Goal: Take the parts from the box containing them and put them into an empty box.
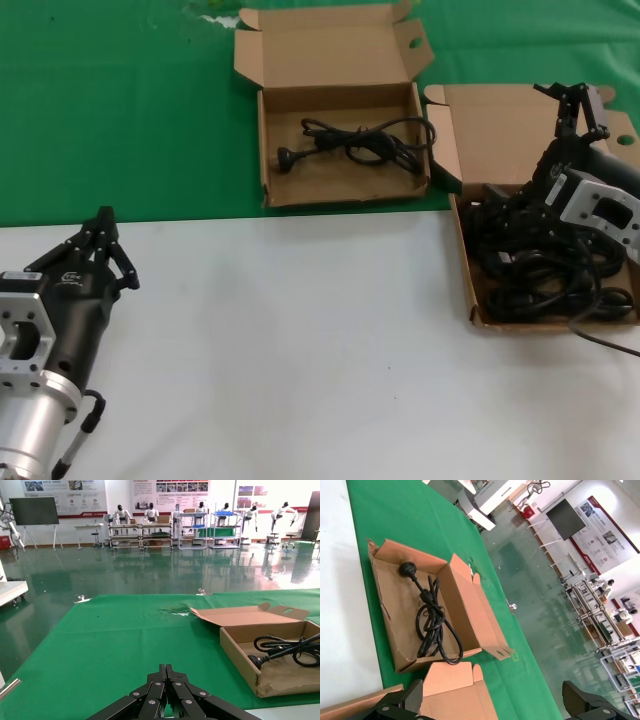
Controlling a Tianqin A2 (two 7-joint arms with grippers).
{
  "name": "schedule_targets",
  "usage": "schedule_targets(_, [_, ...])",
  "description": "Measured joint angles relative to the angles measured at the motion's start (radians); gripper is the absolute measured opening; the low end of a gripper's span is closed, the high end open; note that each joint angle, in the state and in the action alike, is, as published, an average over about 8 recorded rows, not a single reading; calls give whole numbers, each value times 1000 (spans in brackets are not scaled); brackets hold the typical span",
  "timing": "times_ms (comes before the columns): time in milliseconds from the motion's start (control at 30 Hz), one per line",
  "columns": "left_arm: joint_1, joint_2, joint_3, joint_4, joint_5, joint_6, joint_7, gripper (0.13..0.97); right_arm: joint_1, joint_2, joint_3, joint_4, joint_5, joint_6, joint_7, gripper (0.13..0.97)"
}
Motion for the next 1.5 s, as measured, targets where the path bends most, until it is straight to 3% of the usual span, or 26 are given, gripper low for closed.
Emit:
schedule_targets(533, [0,0,0,0,0,0,0,230,-91,-43,45,55,49,70,70,966])
schedule_targets(833, [0,0,0,0,0,0,0,373,-158,-74,77,95,85,121,121,966])
schedule_targets(1100, [0,0,0,0,0,0,0,581,-218,-102,106,131,117,167,167,966])
schedule_targets(1500, [0,0,0,0,0,0,0,806,-307,-143,150,184,165,235,235,966])
